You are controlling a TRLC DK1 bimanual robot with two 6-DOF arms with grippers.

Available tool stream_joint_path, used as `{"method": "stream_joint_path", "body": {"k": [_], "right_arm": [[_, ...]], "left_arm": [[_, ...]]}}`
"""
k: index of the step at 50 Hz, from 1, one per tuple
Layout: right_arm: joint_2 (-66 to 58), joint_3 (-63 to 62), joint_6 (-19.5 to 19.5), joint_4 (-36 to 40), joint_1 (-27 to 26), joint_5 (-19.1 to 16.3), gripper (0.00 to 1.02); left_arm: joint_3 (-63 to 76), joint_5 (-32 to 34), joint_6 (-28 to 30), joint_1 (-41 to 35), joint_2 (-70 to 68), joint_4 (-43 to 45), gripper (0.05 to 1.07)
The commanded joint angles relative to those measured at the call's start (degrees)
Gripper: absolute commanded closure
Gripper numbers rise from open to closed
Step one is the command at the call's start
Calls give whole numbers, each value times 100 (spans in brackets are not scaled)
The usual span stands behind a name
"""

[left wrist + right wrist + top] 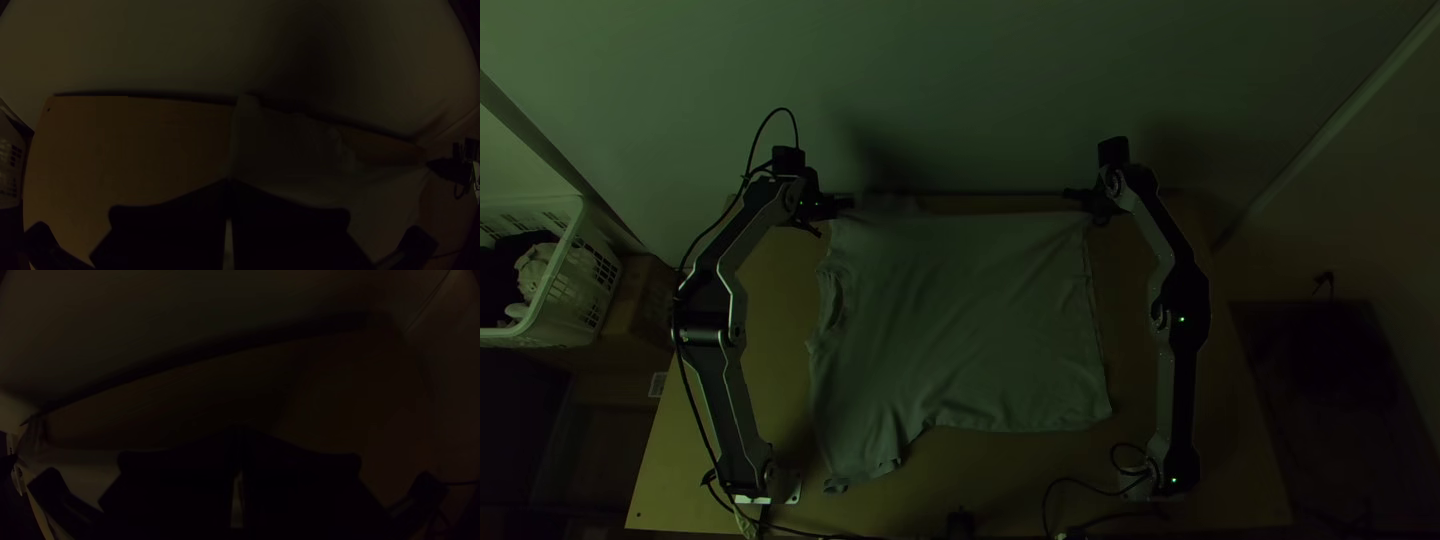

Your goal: Fold the t-shirt

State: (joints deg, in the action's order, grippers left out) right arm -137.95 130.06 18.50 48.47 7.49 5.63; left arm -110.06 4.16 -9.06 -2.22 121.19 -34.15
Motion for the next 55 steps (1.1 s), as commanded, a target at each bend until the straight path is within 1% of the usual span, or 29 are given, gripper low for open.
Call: {"method": "stream_joint_path", "body": {"k": [1,8,26,55], "right_arm": [[321,-192,-92,242,7,114,100],[488,-394,-110,453,7,114,100],[1148,-1325,-189,462,192,105,100],[2352,-3189,-259,-13,315,105,100]], "left_arm": [[486,58,-87,64,-482,137,105],[969,76,-87,72,-789,216,105],[2226,76,-122,152,-1756,497,105],[3957,76,-149,55,-3136,726,105]]}}
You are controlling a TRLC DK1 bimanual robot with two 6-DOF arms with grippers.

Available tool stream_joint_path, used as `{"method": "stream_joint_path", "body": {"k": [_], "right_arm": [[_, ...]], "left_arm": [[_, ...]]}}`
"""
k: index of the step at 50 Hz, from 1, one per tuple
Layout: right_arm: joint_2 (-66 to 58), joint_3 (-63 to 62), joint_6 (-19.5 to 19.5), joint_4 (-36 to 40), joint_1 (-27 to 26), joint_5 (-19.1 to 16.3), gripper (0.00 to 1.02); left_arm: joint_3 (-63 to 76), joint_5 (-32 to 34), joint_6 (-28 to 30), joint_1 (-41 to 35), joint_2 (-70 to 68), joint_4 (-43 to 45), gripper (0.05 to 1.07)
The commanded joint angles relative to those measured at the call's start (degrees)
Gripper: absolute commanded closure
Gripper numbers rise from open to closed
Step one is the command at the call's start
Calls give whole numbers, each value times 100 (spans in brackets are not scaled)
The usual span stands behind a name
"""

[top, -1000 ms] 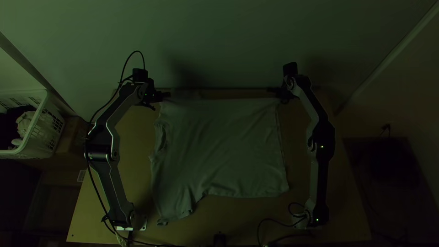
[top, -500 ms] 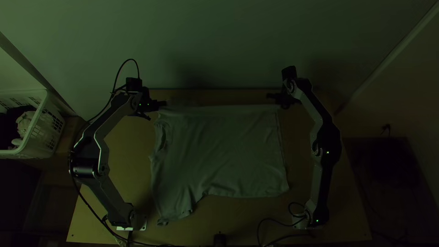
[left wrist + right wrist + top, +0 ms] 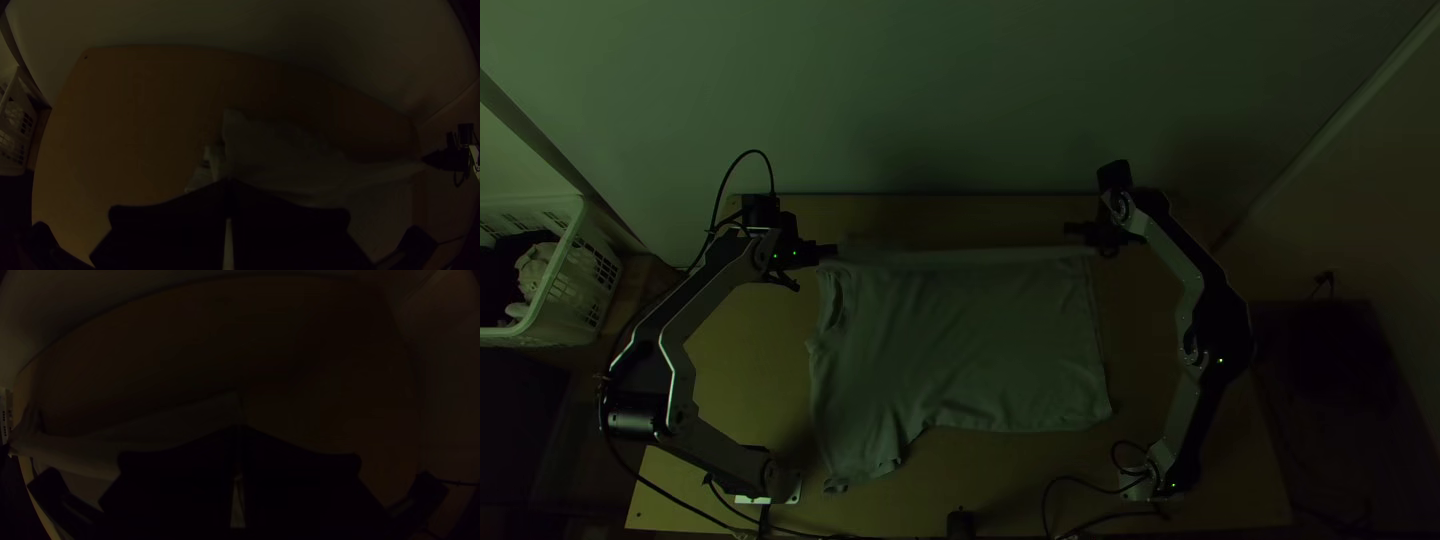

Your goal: Fold the t-shirt

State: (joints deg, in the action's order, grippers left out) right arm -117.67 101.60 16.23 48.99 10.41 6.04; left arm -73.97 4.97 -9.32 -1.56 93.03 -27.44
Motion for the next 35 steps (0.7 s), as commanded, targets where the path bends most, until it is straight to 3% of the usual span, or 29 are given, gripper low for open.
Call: {"method": "stream_joint_path", "body": {"k": [1,18,21,27,29,30,35], "right_arm": [[367,-413,-32,-100,22,64,100],[859,-1538,-6,-390,145,46,97],[886,-1705,12,-382,145,46,82],[939,-1960,21,-382,145,20,26],[947,-2004,21,-364,136,-7,10],[965,-2022,21,-338,127,-7,7],[1149,-2118,21,-311,92,-33,4]], "left_arm": [[410,-5,-114,-20,-374,90,105],[1236,-5,-184,-99,-655,424,105],[1421,-14,-175,-151,-690,582,105],[1641,-23,-166,-178,-673,740,102],[1685,-23,-131,-186,-664,740,89],[1711,-23,-122,-186,-664,758,77],[1781,-23,-8,-213,-804,731,17]]}}
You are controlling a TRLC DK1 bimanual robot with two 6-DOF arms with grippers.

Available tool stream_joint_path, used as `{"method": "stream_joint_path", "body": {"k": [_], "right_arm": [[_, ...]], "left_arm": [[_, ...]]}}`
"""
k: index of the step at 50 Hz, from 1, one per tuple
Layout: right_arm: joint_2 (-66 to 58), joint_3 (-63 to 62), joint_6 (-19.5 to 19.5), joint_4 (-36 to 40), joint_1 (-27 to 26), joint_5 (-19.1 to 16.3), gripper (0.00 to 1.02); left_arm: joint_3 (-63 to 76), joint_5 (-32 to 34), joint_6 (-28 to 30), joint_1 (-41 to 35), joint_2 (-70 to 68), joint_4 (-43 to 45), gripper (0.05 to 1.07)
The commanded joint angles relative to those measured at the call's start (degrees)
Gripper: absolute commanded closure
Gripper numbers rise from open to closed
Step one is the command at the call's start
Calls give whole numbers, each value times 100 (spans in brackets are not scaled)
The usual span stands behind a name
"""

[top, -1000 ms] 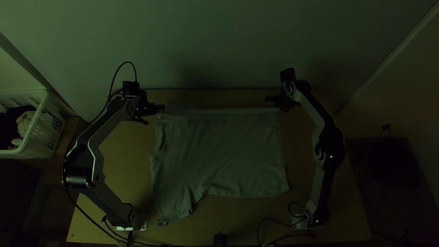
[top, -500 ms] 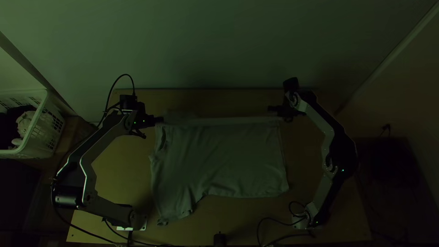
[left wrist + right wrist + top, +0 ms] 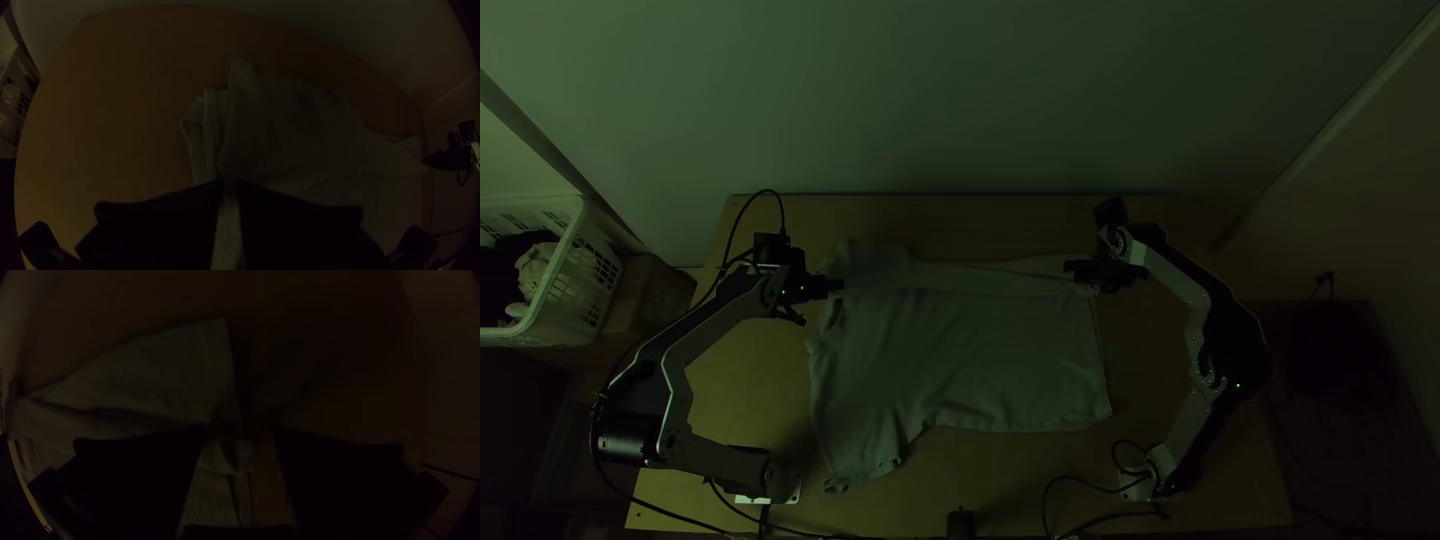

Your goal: Fold the t-shirt

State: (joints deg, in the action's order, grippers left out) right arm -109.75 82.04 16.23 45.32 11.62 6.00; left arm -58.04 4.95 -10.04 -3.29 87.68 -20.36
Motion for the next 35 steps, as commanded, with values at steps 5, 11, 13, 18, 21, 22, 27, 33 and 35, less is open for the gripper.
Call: {"method": "stream_joint_path", "body": {"k": [5,11,13,18,21,22,27,33,35], "right_arm": [[648,-259,21,47,-54,-73,4],[1053,-391,12,47,-63,-108,4],[1184,-443,3,56,-72,-108,4],[1571,-610,-6,56,-98,-108,4],[1844,-733,3,65,-133,-99,4],[1958,-768,3,65,-151,-108,4],[2476,-971,12,65,-177,-99,4],[3171,-1208,29,109,-195,-99,4],[3382,-1269,47,170,-195,-99,4]], "left_arm": [[223,41,99,-31,-638,-29,9],[329,472,81,83,-1359,-29,9],[355,507,29,127,-1587,-91,9],[346,718,38,215,-1939,-319,9],[311,744,152,232,-2106,-539,9],[302,744,205,232,-2159,-592,9],[311,744,468,250,-2422,-944,9],[399,735,688,250,-2791,-1321,9],[434,735,758,250,-2950,-1453,9]]}}
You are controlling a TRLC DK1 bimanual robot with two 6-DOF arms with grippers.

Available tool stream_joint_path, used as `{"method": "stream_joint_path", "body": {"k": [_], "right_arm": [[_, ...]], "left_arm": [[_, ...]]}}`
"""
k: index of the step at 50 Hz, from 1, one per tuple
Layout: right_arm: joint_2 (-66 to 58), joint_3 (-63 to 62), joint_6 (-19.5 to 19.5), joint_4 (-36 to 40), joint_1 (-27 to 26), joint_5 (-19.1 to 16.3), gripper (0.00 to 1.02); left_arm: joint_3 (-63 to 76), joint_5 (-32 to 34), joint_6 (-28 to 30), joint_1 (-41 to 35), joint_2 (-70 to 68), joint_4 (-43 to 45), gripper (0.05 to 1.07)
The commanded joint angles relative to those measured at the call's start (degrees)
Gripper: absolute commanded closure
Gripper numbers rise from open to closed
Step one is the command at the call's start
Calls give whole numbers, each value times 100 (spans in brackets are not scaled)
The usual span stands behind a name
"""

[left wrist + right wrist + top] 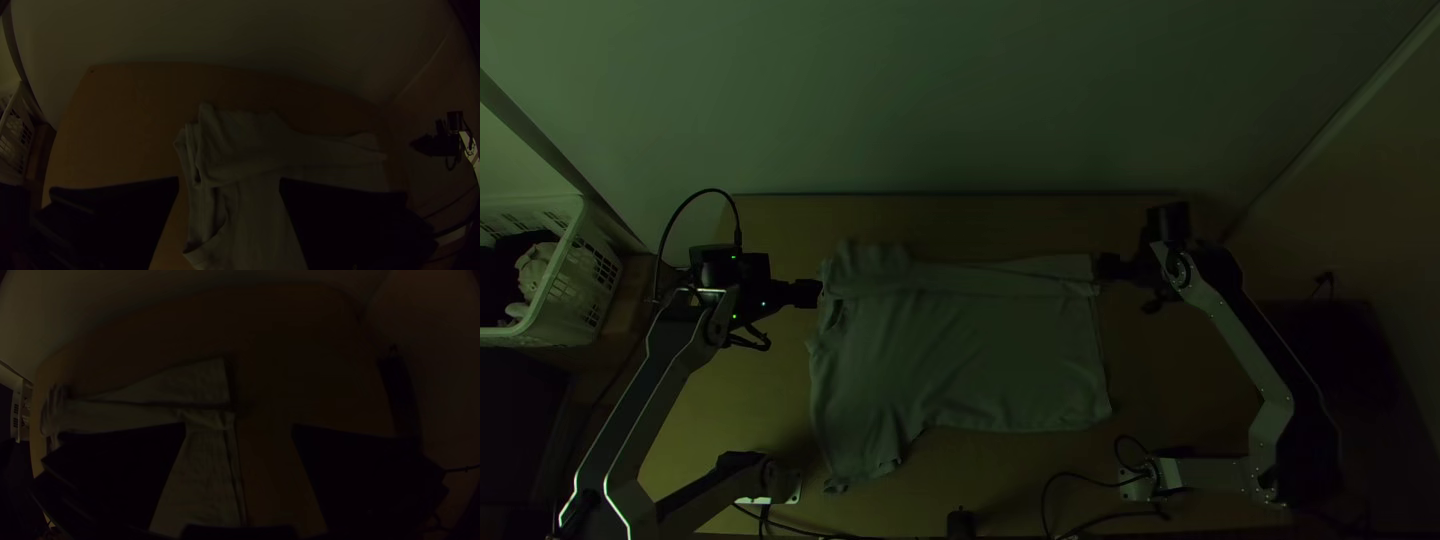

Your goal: Fold the t-shirt

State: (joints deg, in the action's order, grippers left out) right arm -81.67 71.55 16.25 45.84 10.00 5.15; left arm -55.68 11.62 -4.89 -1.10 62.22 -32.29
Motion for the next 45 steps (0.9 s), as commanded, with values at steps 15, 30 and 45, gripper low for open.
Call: {"method": "stream_joint_path", "body": {"k": [15,30,45], "right_arm": [[1777,-475,273,882,20,13,5],[2217,-528,1126,2034,1022,4,4],[2146,-844,1864,2763,1171,-154,5]], "left_arm": [[84,-54,471,-127,-790,-2668,9],[681,-212,-109,-953,-1194,-3776,11],[1710,-142,-1410,-1138,-992,-3828,10]]}}
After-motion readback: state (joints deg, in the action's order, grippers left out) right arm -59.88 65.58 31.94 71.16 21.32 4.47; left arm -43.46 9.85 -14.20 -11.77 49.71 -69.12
